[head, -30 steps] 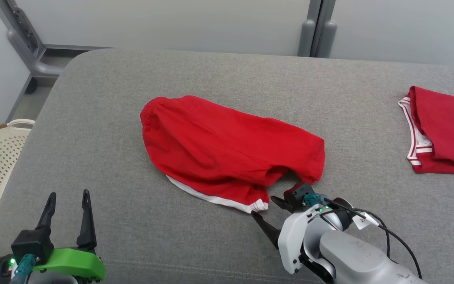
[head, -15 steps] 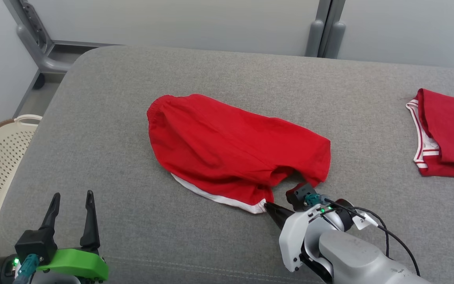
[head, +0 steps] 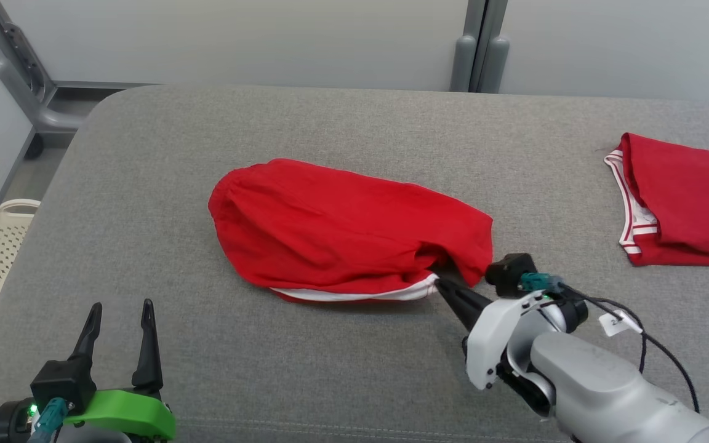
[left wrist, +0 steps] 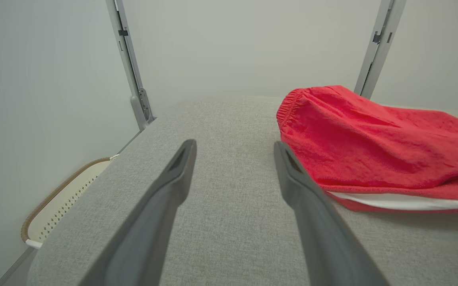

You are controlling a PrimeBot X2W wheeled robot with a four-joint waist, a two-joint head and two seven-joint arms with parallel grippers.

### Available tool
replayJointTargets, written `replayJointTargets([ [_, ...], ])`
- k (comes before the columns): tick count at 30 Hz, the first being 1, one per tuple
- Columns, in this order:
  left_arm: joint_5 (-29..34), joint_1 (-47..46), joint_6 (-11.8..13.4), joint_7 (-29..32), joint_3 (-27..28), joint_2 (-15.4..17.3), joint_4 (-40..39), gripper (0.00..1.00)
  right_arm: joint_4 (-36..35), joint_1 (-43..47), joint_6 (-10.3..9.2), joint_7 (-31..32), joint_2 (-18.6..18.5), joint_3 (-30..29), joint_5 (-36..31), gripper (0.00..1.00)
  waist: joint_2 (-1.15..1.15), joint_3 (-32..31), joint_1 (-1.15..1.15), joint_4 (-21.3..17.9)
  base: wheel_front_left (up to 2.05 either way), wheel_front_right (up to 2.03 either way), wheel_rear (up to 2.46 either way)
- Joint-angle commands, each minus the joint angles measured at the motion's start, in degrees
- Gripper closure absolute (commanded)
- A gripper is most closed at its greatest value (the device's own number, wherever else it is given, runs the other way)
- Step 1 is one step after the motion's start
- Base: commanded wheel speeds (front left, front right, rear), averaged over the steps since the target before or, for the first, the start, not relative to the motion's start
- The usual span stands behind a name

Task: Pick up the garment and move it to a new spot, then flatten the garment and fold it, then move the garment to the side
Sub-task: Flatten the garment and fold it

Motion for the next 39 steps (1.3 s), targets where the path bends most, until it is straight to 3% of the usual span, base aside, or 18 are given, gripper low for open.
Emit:
replayJointTargets([
  [1, 0.6, 0.5, -0.1, -0.1, -0.2, -0.2, 0.1, 0.00, -2.1, 0.5, -0.03, -0.3, -2.0, -1.6, 1.1, 1.00, 0.00, -0.4, 0.00, -0.6, 0.00, 0.00, 0.00],
  [9, 0.7, 1.2, -0.4, -0.1, -0.4, -0.3, 0.1, 0.00, -11.9, 6.7, -0.03, -0.2, -13.3, -7.1, 2.9, 1.00, 0.00, -0.9, 0.00, -3.4, 0.00, 0.00, 0.00],
  [15, 0.8, 0.7, -0.5, -0.1, -0.5, -0.6, 0.1, 0.00, -16.6, 10.2, -0.03, 0.7, -17.9, -11.9, 3.5, 1.00, 0.00, -0.6, 0.00, -5.0, 0.00, 0.00, 0.00],
  [23, 1.0, -0.3, -0.6, -0.1, -1.0, -0.8, 0.4, 0.00, -18.1, 14.1, -0.03, 3.5, -18.3, -15.5, 0.9, 1.00, 0.00, -0.2, 0.00, -5.3, 0.00, 0.00, 0.00],
  [30, 0.9, -0.5, -0.9, -0.1, -1.5, -0.7, 1.0, 0.00, -12.6, 15.2, -0.03, 3.3, -14.6, -17.1, -4.5, 1.00, 0.00, 0.1, 0.00, -5.2, 0.00, 0.00, 0.00],
  [31, 1.0, -0.5, -0.9, -0.1, -1.5, -0.7, 1.1, 0.00, -12.0, 15.1, -0.03, 3.1, -14.2, -17.4, -5.0, 0.81, 0.00, 0.1, 0.00, -5.2, 0.00, 0.00, 0.00],
  [32, 1.0, -0.5, -0.9, -0.1, -1.6, -0.8, 1.1, 0.00, -11.5, 15.2, -0.03, 2.9, -13.6, -17.9, -5.3, 0.00, 0.00, 0.1, 0.00, -5.2, 0.00, 0.00, 0.00],
  [39, 1.1, -0.4, -1.0, -0.1, -1.1, -0.5, 0.6, 0.00, -11.3, 15.1, -0.03, 0.2, -12.4, -23.5, -9.5, 0.00, 0.00, 0.1, 0.00, -6.0, 0.00, 0.00, 0.00],
])
